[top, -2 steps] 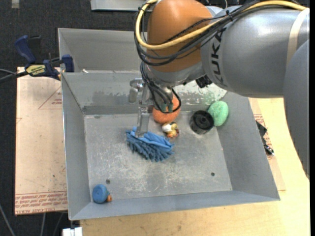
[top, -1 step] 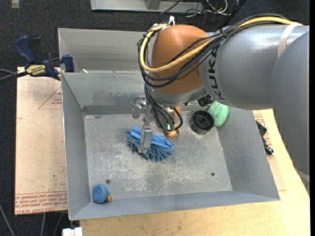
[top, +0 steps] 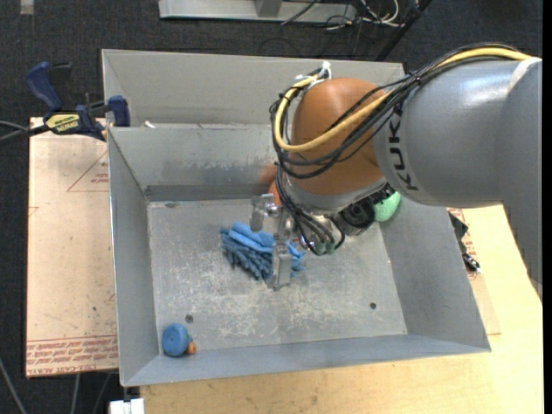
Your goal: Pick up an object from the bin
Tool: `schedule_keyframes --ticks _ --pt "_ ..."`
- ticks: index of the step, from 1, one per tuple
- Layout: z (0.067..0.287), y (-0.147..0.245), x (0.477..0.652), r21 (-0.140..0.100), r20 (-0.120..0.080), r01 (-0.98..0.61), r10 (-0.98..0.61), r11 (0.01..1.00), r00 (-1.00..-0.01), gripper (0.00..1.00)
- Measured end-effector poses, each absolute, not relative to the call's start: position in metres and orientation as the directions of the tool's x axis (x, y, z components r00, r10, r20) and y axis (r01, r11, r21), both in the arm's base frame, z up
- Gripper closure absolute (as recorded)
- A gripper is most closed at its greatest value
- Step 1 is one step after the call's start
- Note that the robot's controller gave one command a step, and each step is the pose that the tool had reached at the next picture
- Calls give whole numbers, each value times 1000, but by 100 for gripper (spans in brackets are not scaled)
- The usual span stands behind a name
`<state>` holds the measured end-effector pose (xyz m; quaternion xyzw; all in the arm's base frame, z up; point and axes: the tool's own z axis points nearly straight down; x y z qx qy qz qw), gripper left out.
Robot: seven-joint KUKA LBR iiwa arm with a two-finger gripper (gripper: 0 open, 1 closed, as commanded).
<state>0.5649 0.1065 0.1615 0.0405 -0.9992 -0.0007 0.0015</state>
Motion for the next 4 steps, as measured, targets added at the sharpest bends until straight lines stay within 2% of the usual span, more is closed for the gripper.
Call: schedule_keyframes --ticks 1,2,3,4 --pt "153 91 581 3 -5 -6 -6 1000 -1000 0" --pt "99 91 581 3 -7 57 57 998 -998 0" --pt "70 87 573 6 -5 162 162 987 -987 100" --pt "70 87 573 6 -5 162 163 987 -987 100"
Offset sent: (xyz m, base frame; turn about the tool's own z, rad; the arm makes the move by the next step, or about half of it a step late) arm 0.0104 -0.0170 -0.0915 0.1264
